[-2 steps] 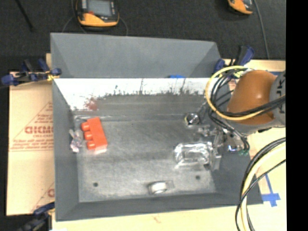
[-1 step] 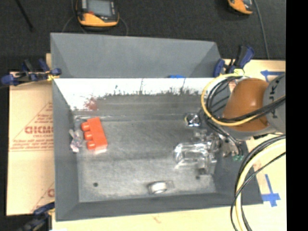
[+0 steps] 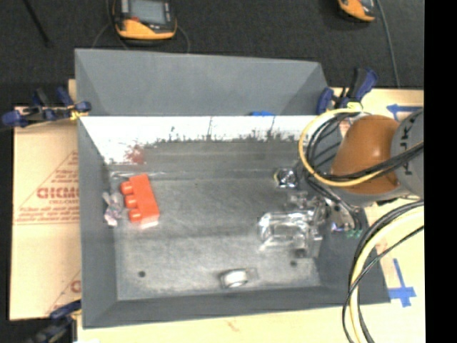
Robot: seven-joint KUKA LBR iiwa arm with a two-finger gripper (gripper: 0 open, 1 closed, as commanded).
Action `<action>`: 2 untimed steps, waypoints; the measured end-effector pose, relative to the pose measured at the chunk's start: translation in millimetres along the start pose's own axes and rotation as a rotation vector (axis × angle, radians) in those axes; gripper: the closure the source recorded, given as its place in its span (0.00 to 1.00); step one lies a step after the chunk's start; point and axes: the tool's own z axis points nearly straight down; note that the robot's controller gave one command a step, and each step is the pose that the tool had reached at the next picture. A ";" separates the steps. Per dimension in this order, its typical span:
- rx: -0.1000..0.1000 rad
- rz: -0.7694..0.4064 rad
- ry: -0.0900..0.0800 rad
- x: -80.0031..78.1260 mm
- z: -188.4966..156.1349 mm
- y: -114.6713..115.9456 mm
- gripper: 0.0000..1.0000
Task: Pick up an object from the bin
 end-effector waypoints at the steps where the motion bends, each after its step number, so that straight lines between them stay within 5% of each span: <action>1: 0.001 -0.002 -0.002 -0.7 -0.6 -0.3 1.00; 2: 0.002 -0.002 -0.002 -3.0 -75.7 -2.0 1.00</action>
Offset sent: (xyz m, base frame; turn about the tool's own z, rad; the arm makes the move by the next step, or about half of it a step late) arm 0.0000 0.0000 0.0000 0.0000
